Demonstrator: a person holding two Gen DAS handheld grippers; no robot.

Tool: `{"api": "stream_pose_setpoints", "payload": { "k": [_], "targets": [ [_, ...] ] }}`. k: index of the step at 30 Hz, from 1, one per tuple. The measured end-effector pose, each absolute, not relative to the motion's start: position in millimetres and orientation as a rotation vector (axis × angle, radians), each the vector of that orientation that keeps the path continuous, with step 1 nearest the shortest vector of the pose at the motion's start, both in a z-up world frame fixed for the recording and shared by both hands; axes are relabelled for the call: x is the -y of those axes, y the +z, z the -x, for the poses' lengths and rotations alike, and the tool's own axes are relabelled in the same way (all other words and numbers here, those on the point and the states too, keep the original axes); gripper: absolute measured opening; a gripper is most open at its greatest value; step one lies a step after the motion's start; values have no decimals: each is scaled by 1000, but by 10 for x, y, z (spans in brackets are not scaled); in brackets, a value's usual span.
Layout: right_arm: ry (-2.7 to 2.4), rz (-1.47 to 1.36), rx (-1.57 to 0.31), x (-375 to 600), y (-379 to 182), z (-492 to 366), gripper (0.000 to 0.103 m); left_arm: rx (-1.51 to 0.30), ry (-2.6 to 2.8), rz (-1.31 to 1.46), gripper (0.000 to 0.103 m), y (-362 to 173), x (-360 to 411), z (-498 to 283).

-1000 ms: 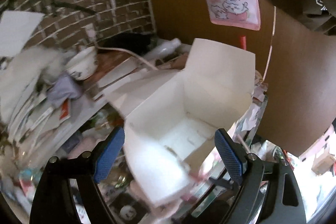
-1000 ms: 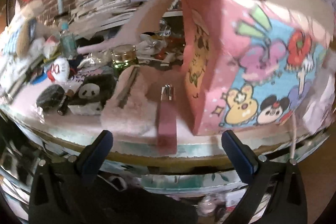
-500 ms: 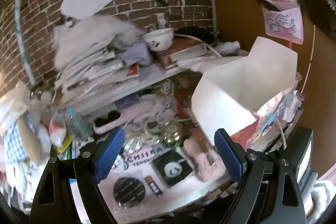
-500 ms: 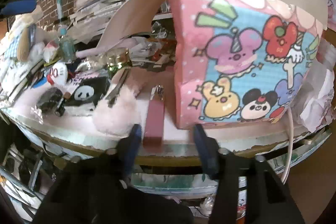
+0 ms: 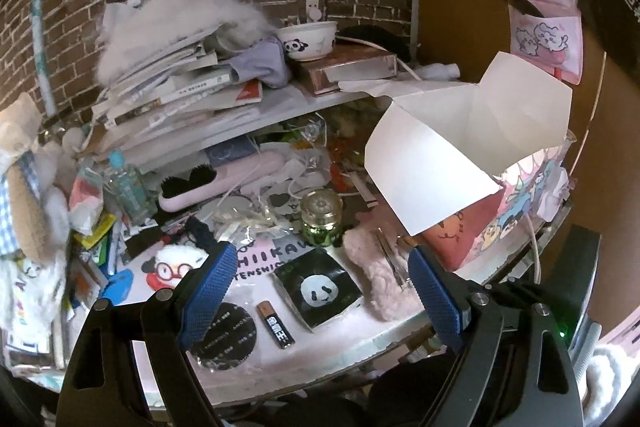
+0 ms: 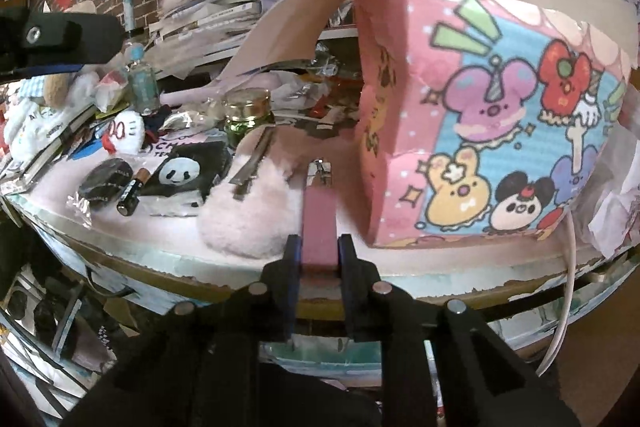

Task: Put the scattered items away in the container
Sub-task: 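Grasp the pink tube with the right gripper and lift it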

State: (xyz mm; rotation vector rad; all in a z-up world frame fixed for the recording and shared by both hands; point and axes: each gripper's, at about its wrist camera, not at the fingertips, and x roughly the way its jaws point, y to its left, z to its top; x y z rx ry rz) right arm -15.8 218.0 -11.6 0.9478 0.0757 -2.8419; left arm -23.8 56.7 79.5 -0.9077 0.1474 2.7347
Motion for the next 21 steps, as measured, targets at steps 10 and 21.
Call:
{"api": "stream_pose_setpoints", "payload": {
  "k": [10,21],
  "targets": [
    [-2838,-916,-62,-2068,-142,270,16,-128,2742,918,85,767,-545,274],
    [-2826,-950,-114,-2117,-72,87,15,-123,2751,928,85,728,-533,255]
  ]
}}
